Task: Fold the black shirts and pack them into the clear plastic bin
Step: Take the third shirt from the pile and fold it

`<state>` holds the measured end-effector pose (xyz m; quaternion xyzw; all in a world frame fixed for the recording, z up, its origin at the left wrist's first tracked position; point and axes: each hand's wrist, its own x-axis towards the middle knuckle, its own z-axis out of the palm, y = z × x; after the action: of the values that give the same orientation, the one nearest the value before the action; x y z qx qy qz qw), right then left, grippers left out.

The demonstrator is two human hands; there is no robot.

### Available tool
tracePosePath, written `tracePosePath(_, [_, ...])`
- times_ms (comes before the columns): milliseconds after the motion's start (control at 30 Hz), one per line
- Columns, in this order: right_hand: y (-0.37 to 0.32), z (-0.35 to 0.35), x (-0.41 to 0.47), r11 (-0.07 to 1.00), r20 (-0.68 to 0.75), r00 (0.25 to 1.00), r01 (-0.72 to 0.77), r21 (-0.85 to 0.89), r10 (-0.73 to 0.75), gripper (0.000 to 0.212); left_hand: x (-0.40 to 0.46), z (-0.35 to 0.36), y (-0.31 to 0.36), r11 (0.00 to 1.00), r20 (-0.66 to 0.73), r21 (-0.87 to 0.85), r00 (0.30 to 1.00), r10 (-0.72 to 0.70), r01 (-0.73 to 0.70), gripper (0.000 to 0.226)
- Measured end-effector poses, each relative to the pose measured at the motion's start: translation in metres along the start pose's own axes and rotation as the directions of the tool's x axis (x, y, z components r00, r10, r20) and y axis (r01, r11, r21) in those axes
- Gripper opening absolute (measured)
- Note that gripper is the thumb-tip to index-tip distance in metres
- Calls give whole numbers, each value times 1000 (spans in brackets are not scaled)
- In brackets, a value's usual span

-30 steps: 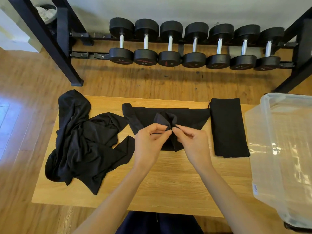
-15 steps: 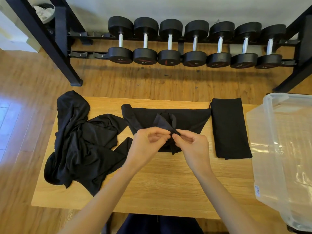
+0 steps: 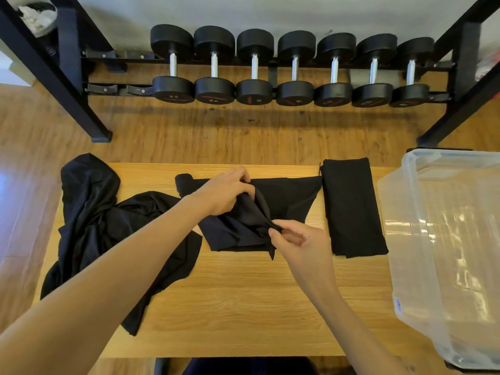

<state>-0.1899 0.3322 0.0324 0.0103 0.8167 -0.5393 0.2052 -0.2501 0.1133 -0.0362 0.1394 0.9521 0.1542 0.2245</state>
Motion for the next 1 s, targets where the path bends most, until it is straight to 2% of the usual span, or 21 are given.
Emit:
tracePosePath(100, [-1,-3,-2,1000,-16,1000,-4,14,5,21,7,-2,3,985,45,169,999,6,-14,39])
tracePosePath(333, [-4,-17,-6,998,-79,997,17,56,-13,25,3,-19,-1,915,30,402,1000,-7,-6,27])
tracePosePath(533, [-7,-33,-9,995,-143,988,69,78,-57,27,-30,-53,-14,953,-198,300,980,18,43,25])
tracePosePath(700, [-20,-43,-10,981,-195,971,160,109,-137,24,-68,-96,-8,973,-390,219,921,20,72,25])
tracePosePath(800, [-33,-46,-9,966,-216,953,239,99,-214,23,-85,-123,3,967,-485,245,872,63,66,20])
tracePosePath(1000, [-67,-54,-9,917,-234,892,399,5,-387,18,-117,-164,19,963,-555,203,831,-34,175,25])
